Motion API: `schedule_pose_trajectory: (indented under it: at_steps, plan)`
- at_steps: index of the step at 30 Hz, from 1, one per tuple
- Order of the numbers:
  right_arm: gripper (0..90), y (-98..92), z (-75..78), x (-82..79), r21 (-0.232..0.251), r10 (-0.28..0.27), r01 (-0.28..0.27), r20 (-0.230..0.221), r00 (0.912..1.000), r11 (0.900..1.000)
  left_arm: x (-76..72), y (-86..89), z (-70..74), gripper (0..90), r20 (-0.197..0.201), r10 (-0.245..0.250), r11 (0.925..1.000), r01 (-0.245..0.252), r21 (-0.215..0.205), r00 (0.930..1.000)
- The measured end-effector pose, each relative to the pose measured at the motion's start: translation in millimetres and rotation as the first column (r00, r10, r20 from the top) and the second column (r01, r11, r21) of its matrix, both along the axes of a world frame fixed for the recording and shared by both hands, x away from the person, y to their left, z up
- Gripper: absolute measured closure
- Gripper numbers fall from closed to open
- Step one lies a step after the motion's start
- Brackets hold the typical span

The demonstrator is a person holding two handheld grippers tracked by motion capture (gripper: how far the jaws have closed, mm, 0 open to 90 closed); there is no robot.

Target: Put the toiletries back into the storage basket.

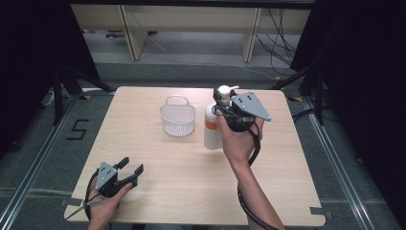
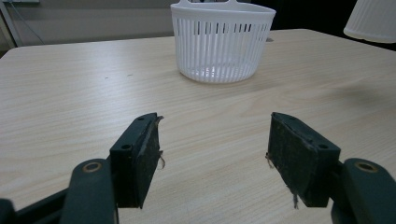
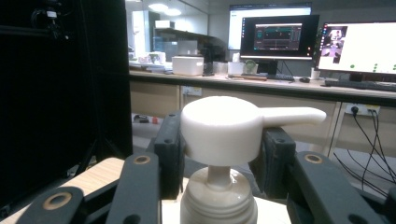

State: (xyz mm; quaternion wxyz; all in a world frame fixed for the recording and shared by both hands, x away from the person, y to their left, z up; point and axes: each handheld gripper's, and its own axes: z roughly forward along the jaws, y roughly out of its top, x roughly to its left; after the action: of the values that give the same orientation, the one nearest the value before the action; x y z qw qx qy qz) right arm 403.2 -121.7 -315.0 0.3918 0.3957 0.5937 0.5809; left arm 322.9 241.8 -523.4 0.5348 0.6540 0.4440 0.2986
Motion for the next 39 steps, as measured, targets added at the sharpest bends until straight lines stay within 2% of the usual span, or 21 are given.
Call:
schedule_pose_trajectory:
  at_steps: [12,15,17,19,24,25,26,30,31,39]
  plan:
    - [59.8,7.4,0.3,5.3,0.008,0.005,-0.005,0.016,0.9999,1.000,0.0,0.1,0.0,33.6,-0.001,-0.002,1.0000,0.002,0.001,1.0000]
    - [59.8,9.5,0.1,6.4,0.022,0.002,-0.002,0.016,0.9999,1.000,0.1,0.0,0.1,33.6,-0.001,-0.001,1.0000,0.001,0.002,1.0000]
    - [59.8,9.4,0.5,7.3,0.009,0.004,-0.004,0.016,0.9999,1.000,0.0,-0.3,0.1,33.6,-0.001,-0.002,1.0000,0.002,0.004,1.0000]
    - [59.7,11.0,0.7,7.9,0.021,0.007,-0.007,0.011,0.9999,1.000,0.7,-0.9,-0.4,33.6,0.006,-0.006,1.0000,0.006,-0.001,1.0000]
    - [59.7,13.6,3.8,10.5,0.013,0.010,-0.010,0.018,0.9998,1.000,0.6,-1.1,-0.2,33.6,0.004,-0.006,1.0000,0.006,0.005,1.0000]
    - [59.8,13.9,4.7,11.8,0.006,0.008,-0.008,0.034,0.9994,1.000,0.6,-1.1,-0.2,33.6,0.003,-0.006,1.0000,0.006,0.004,1.0000]
    - [59.8,15.4,5.4,11.7,0.015,0.016,-0.016,0.021,0.9996,1.000,0.6,-1.0,-0.2,33.6,0.003,-0.006,1.0000,0.006,0.004,1.0000]
    - [59.8,17.2,7.0,13.5,0.010,0.012,-0.012,0.036,0.9993,1.000,0.6,-0.9,-0.1,33.6,0.002,-0.007,1.0000,0.007,0.005,1.0000]
    - [59.7,19.1,7.3,14.3,0.021,0.019,-0.020,0.027,0.9995,1.000,0.5,-1.0,-0.1,33.6,0.003,-0.007,1.0000,0.007,0.004,1.0000]
    - [59.8,24.4,8.3,18.6,0.022,0.031,-0.031,0.021,0.9993,0.999,0.6,-0.8,-0.1,33.6,0.000,-0.006,1.0000,0.006,0.005,1.0000]
